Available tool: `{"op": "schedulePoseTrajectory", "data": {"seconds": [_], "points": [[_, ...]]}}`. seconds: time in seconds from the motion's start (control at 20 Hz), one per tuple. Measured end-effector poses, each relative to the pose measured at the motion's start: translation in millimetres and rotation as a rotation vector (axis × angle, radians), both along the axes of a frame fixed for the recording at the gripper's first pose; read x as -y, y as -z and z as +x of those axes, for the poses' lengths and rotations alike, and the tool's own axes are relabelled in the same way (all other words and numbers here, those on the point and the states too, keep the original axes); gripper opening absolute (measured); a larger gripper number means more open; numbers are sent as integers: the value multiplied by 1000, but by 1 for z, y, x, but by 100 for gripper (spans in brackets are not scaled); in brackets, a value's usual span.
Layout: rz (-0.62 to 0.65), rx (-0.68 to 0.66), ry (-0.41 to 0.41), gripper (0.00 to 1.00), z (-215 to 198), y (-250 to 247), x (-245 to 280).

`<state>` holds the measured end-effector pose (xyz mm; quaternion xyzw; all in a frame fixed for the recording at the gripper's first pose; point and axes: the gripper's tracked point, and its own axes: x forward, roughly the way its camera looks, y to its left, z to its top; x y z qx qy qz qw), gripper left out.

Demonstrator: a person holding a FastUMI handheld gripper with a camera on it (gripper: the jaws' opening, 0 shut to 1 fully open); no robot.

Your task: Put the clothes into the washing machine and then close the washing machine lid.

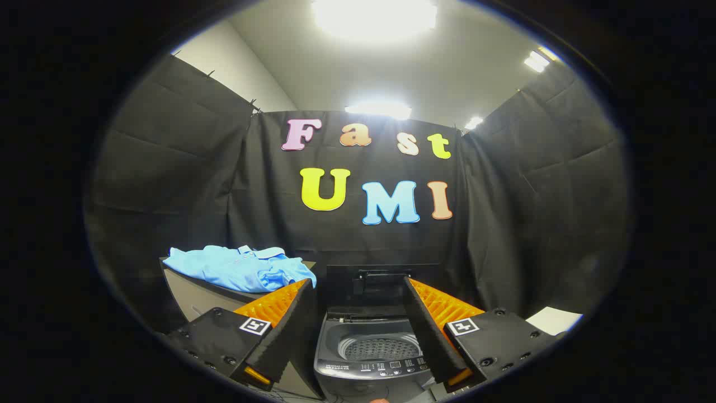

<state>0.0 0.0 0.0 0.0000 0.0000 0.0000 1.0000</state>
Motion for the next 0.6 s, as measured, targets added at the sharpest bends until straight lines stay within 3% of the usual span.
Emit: {"op": "schedulePoseTrajectory", "data": {"seconds": [0.6], "points": [[21,10,-3,98,0,-6,1]]}}
